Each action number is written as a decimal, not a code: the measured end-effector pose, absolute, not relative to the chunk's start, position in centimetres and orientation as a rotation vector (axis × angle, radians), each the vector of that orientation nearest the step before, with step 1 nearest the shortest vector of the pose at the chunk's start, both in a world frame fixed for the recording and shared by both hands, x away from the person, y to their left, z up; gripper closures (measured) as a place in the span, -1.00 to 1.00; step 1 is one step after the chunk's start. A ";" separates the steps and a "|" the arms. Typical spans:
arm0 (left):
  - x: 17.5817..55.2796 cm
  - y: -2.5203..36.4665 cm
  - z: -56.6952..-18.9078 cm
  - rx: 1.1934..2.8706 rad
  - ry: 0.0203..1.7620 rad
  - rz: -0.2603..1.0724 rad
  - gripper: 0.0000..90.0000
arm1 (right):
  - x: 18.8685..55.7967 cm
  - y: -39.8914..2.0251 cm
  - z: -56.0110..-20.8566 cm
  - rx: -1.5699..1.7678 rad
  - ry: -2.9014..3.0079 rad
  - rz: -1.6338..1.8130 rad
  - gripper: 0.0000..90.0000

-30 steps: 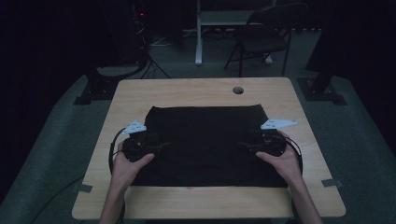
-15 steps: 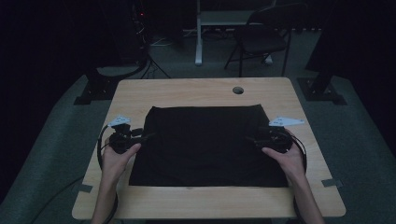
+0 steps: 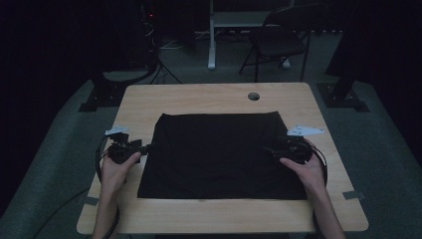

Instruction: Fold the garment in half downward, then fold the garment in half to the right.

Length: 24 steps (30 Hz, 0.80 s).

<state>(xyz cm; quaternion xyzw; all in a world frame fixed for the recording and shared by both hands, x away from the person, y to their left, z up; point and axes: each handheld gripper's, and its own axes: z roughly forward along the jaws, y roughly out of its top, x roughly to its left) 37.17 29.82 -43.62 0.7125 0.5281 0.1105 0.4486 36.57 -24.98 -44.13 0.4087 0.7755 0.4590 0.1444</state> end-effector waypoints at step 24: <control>37.2 29.6 -44.6 1.790 1.318 0.184 -0.49 | 36.3 -24.7 -44.2 1.175 2.238 1.313 -0.56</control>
